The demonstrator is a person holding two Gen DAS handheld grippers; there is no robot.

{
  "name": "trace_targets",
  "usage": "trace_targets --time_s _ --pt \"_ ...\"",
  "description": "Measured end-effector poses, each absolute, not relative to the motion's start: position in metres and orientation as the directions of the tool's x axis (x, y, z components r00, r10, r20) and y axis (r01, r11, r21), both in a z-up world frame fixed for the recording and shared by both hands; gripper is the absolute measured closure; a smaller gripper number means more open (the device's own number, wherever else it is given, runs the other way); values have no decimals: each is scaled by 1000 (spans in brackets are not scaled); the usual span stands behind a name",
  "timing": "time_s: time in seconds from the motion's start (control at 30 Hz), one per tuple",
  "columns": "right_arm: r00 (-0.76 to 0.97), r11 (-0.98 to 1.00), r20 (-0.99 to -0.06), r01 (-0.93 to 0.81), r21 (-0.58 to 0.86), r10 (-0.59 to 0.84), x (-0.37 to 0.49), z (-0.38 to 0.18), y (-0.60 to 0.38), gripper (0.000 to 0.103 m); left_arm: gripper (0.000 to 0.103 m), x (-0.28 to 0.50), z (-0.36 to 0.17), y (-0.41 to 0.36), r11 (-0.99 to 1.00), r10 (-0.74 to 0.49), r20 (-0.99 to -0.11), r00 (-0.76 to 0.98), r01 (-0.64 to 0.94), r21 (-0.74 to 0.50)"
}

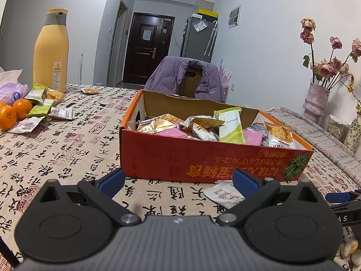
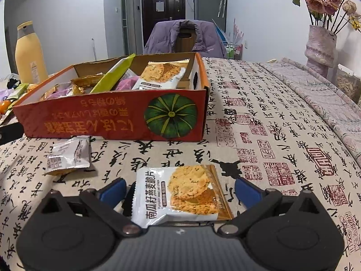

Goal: Organize snacks
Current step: 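Grasp the golden oat crisp packet on the table with the right gripper, then grasp the white snack packet with the left gripper while the right holds the crisp packet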

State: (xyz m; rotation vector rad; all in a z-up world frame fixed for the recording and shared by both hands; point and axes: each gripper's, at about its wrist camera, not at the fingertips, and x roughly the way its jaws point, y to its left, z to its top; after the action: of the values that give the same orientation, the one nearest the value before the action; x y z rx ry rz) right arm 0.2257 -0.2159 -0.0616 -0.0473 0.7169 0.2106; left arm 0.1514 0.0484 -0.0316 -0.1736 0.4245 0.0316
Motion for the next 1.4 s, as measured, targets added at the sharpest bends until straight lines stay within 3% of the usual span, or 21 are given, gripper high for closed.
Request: trace_targets --time_s 0.17,0.23,0.5,0.8,0.97,1.4 --pt "747 969 -631 -244 32 209 218 -60 -216 20 0 151 -32 49 984 -4 -413 911 -69 -163" --pt "755 966 -617 -255 34 221 215 -60 -216 33 0 151 -32 49 984 -4 -413 911 -70 -163" --pt "781 966 -580 -257 38 231 207 -59 -217 57 0 151 -32 50 984 -1 -414 910 -73 -162" --pt "829 969 -506 -241 57 236 196 -55 -224 58 0 156 -31 34 994 25 -455 890 -70 -83" --pt "847 971 -475 -225 86 238 191 -53 -229 58 0 165 -28 16 994 -20 -506 862 -39 -106" --pt "846 974 -483 -185 130 225 195 -55 -237 58 0 204 -36 -45 995 70 -627 776 -101 -13"
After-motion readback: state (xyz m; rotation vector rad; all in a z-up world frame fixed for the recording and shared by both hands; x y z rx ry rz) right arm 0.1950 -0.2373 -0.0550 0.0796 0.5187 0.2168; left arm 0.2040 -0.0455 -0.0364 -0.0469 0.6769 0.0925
